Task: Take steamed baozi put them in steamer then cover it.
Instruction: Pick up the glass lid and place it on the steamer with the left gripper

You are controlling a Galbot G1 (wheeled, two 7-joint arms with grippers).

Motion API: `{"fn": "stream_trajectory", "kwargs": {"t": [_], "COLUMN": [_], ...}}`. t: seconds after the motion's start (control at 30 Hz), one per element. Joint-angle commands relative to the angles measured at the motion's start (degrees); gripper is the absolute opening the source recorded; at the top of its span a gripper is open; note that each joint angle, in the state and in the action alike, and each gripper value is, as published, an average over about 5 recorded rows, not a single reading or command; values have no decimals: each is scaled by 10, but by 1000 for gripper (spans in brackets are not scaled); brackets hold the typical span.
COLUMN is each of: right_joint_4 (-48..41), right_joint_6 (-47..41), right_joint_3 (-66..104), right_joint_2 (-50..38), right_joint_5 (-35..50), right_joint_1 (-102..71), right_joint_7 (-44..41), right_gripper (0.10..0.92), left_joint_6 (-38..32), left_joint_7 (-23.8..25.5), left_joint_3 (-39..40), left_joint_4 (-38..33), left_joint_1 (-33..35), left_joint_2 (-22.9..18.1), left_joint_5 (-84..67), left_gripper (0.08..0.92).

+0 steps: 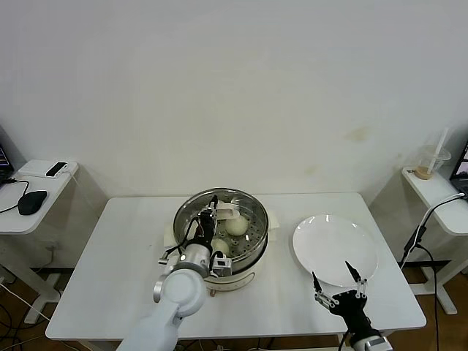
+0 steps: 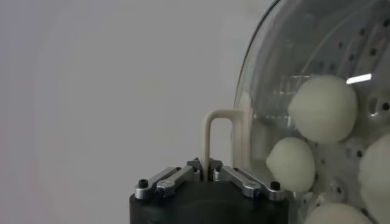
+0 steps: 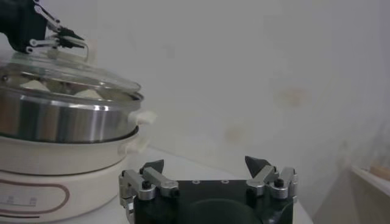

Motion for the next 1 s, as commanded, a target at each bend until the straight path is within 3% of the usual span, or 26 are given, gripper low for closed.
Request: {"fn": "stream_trajectory", "kwargs": {"t": [0.03, 0.73, 1.0], "right_joint_4": [0, 2, 1], "right_joint_6": [0, 0, -1], "right_joint_3": [-2, -10, -13], "right_joint_2": [-1, 0, -3], "right_joint_5": [-1, -1, -1], "right_joint_1": [0, -3, -2], "right_joint_7": [0, -3, -4], "right_gripper": [823, 823, 823], "left_joint_6": [0, -13, -14], "left_joint_7": [2, -21, -34], "left_joint_3": [6, -6, -17], "left_joint_4": [9, 14, -34], "left_joint_1": [-2, 9, 48], "left_joint_2": [-10, -14, -5], "left_joint_5": [7, 6, -6], "left_gripper": [145, 151, 349]}}
